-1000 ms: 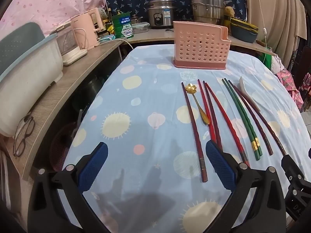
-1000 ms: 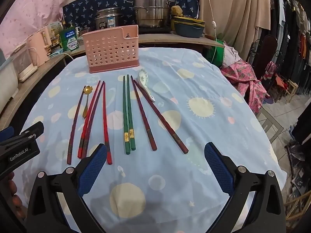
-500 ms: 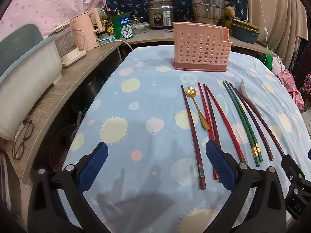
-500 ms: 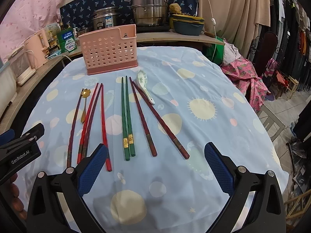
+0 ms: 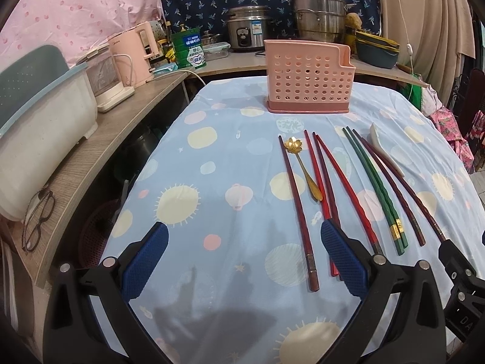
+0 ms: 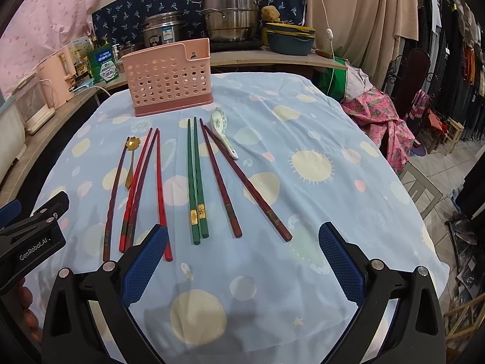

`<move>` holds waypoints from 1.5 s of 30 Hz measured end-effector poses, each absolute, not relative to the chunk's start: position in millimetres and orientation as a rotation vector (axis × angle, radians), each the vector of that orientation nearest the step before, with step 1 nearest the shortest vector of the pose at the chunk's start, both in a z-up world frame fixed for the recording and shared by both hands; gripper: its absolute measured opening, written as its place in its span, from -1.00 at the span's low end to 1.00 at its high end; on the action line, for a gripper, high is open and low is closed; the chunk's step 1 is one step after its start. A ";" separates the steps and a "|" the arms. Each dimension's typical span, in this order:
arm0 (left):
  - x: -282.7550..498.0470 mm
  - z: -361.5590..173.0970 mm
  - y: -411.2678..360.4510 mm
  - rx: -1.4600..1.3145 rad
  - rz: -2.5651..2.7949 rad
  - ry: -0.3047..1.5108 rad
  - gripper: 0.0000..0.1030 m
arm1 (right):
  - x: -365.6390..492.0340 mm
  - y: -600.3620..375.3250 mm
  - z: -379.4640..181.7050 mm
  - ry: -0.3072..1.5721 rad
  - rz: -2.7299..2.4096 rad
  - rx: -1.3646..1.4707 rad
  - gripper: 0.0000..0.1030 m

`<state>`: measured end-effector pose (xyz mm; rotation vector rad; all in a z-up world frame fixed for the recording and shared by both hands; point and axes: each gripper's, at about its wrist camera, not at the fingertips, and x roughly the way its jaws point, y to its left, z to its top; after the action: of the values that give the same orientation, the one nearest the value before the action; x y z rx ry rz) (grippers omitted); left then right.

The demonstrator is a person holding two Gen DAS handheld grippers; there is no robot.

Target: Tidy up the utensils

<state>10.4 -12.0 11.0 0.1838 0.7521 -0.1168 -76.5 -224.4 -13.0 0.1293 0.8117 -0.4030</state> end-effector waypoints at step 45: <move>22.7 23.9 -2.1 0.173 -0.103 0.740 0.87 | -60.3 -221.1 -2.9 0.822 -0.372 0.122 0.87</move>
<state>22.7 -2.1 23.9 0.1730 0.7396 -0.1033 -60.3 -221.1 -2.9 0.1216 0.8224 -0.3724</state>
